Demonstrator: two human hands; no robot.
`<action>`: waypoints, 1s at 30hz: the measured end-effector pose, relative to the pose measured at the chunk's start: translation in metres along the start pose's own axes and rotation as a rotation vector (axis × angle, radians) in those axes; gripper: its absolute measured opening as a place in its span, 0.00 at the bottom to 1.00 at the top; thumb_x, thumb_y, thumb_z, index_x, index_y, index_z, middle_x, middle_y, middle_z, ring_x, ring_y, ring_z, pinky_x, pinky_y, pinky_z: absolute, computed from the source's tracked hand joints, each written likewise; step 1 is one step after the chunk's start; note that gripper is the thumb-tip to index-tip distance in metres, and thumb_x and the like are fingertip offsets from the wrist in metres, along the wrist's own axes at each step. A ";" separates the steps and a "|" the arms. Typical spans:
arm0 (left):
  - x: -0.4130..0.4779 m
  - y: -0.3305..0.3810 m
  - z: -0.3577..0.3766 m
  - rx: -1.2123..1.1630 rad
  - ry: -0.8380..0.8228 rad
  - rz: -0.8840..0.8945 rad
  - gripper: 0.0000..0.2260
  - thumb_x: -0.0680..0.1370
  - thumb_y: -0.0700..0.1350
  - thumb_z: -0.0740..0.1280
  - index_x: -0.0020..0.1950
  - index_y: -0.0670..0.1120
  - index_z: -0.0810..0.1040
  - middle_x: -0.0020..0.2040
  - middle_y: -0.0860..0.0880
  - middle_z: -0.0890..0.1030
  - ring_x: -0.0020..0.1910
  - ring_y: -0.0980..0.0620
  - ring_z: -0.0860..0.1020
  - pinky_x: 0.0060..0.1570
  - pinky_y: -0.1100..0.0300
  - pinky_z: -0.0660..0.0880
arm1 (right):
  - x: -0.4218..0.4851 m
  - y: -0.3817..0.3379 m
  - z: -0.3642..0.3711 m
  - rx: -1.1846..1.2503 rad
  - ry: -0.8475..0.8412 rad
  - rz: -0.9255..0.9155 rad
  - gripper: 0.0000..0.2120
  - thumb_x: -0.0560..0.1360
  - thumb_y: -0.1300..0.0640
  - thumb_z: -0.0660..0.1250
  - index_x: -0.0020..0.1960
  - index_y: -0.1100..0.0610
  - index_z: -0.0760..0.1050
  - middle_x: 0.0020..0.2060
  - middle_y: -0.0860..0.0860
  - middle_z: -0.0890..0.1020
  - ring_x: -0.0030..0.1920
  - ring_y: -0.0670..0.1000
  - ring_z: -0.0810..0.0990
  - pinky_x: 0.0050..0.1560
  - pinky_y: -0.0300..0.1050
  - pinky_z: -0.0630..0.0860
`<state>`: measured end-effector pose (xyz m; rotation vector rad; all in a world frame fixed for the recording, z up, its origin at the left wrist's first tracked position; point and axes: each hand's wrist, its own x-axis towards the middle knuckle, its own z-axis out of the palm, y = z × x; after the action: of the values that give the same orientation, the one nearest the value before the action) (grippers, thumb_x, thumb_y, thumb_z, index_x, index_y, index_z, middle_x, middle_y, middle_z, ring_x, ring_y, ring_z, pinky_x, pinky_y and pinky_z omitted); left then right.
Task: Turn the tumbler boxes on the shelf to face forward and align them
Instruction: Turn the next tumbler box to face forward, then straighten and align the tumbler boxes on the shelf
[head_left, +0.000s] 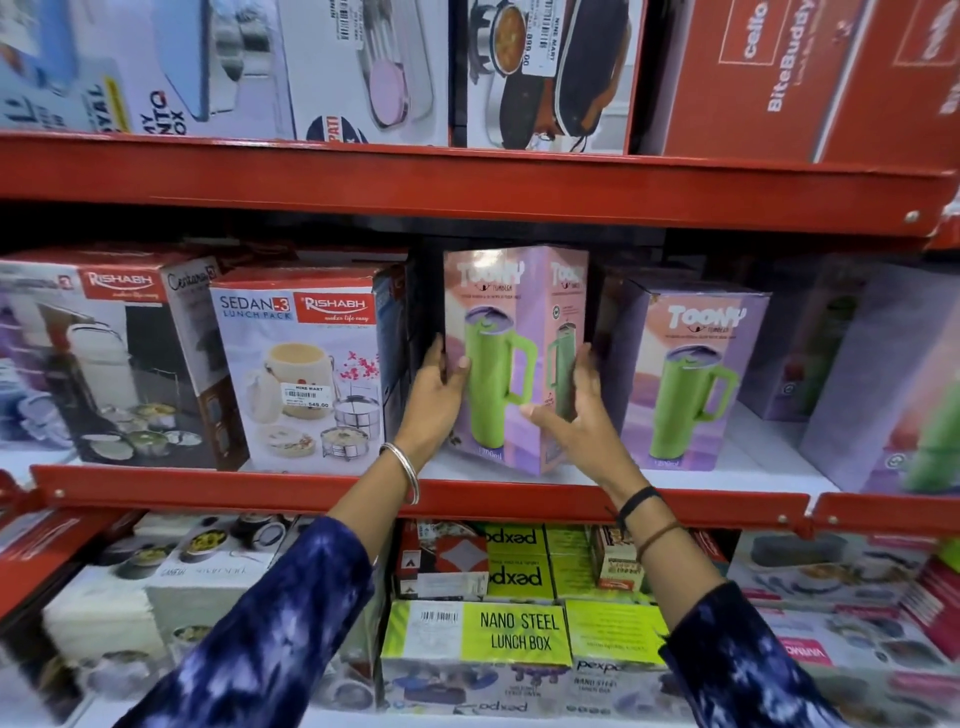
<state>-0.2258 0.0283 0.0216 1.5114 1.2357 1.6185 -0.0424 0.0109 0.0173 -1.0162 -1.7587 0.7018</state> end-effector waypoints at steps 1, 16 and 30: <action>0.001 -0.003 -0.002 0.032 0.005 0.012 0.25 0.80 0.47 0.60 0.75 0.44 0.56 0.73 0.47 0.67 0.71 0.51 0.66 0.72 0.51 0.63 | 0.001 0.002 -0.003 -0.056 -0.056 -0.010 0.47 0.71 0.44 0.68 0.76 0.50 0.38 0.77 0.45 0.41 0.74 0.39 0.42 0.73 0.39 0.44; -0.023 -0.023 -0.006 0.244 0.024 0.130 0.26 0.77 0.37 0.63 0.74 0.44 0.58 0.74 0.45 0.62 0.73 0.49 0.61 0.73 0.49 0.59 | 0.000 0.031 0.000 -0.126 0.099 0.011 0.17 0.77 0.60 0.62 0.65 0.60 0.72 0.52 0.55 0.83 0.48 0.49 0.80 0.50 0.44 0.73; -0.054 -0.005 -0.009 0.101 -0.059 0.014 0.30 0.75 0.66 0.48 0.75 0.56 0.56 0.75 0.54 0.60 0.74 0.53 0.59 0.73 0.52 0.59 | -0.017 0.020 0.012 0.459 0.228 0.212 0.36 0.70 0.34 0.56 0.69 0.58 0.68 0.68 0.56 0.74 0.67 0.53 0.73 0.68 0.55 0.70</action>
<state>-0.2257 -0.0202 -0.0052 1.6212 1.2934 1.5298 -0.0435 0.0058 -0.0107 -0.9249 -1.2267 1.0239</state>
